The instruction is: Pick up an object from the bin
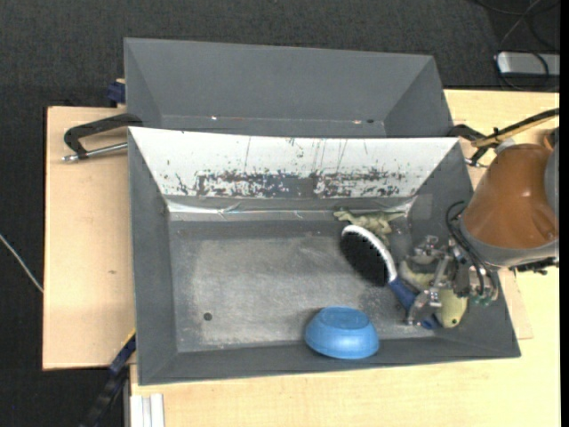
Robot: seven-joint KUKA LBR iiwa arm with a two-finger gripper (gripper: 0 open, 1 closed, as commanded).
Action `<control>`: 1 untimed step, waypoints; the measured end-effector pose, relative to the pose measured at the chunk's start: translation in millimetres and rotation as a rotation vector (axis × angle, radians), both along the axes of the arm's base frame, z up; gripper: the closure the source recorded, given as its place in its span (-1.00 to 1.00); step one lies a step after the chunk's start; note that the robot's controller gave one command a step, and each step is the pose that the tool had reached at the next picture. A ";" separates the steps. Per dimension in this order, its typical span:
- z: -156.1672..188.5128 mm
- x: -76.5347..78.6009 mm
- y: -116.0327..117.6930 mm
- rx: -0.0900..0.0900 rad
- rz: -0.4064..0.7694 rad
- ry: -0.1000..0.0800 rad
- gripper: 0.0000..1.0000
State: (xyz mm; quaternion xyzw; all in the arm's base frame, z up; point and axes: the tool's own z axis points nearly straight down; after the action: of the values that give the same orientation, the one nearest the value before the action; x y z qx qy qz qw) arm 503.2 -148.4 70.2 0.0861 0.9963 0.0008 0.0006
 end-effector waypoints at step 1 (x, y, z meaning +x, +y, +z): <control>30.8 -10.9 48.3 0.002 -0.193 0.001 -1.00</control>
Offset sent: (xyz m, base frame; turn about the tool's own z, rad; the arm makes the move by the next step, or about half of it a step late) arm -0.0121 0.0459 0.0298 0.1959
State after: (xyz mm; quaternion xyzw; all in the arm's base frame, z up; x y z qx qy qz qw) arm 492.3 -100.1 101.1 0.1818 0.9833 0.0018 0.0002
